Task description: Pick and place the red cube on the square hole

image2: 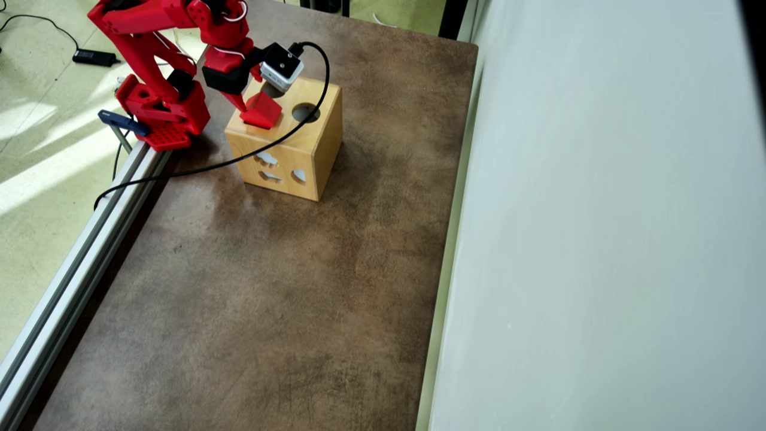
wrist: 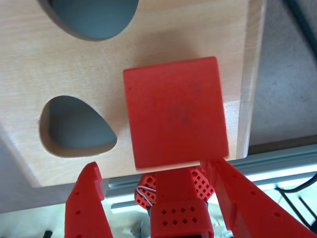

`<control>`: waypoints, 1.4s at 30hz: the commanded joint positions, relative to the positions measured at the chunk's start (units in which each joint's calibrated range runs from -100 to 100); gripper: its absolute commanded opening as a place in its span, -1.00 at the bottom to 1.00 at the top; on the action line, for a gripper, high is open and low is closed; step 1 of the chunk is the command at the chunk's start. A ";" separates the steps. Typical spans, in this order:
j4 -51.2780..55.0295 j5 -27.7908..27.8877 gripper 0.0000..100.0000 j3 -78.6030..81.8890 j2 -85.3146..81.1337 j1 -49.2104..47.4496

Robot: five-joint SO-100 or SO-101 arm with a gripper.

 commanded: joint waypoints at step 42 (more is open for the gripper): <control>-5.30 -0.34 -0.40 0.42 -6.38 -3.51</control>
